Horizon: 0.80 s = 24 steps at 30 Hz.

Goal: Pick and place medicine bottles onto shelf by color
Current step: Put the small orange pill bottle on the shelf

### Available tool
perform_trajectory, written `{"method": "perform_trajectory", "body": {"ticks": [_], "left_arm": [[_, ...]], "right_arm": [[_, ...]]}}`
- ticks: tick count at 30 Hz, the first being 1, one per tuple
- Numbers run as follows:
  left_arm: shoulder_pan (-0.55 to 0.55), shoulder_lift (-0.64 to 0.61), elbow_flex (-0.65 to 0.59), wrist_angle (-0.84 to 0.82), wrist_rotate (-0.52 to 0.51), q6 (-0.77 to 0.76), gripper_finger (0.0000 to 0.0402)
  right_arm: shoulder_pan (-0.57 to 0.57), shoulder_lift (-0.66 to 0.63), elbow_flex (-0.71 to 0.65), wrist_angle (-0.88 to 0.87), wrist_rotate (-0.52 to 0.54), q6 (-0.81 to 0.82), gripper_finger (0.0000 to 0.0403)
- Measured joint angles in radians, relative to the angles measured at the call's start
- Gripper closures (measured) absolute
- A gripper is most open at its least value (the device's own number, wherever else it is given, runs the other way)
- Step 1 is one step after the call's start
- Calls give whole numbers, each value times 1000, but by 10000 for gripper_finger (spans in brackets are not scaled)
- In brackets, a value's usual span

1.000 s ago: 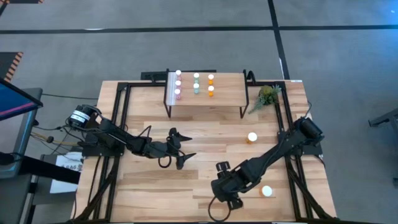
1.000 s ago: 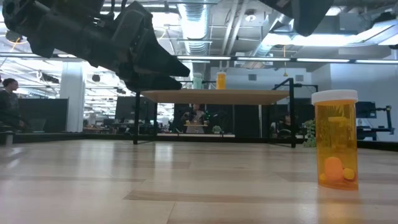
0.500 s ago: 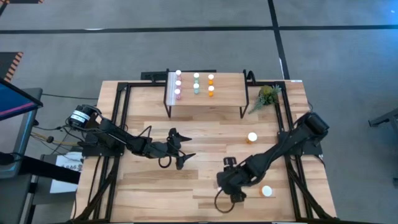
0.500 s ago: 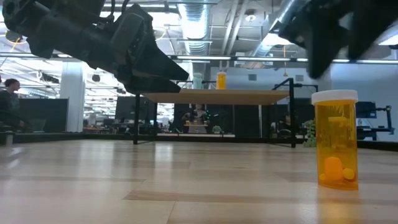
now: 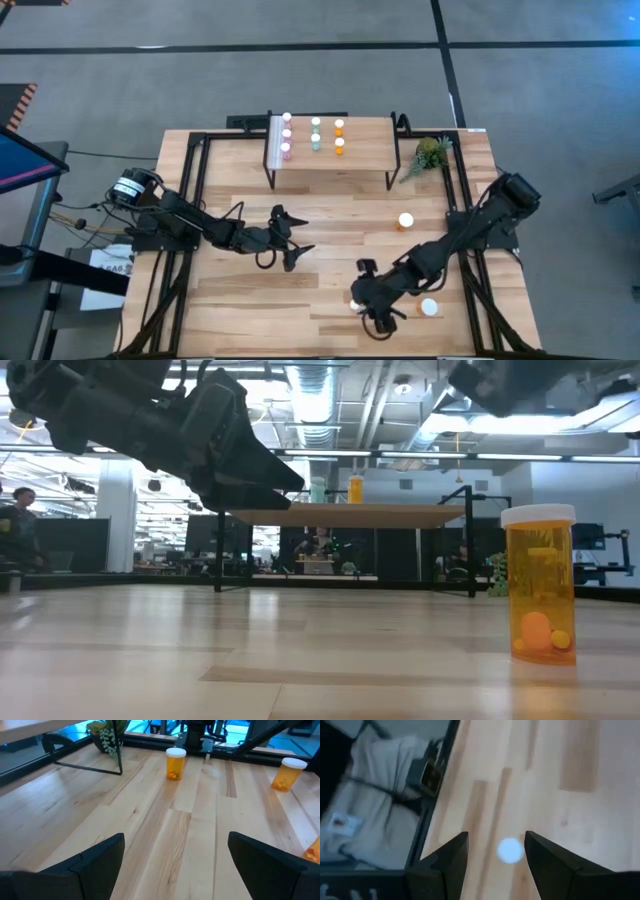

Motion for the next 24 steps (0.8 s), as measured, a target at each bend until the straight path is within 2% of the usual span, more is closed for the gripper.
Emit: {"method": "perform_trajectory", "body": {"ticks": [5,12,24], "left_arm": [[0,0,0,-6,0,0,58],[0,0,1,-2,-5,0,58],[0,0,1,-7,-13,-1,58]], "right_arm": [[10,29,1,43,-25,0,186],[11,50,-3,-13,-27,31,188],[11,65,-2,18,-27,27,188]]}}
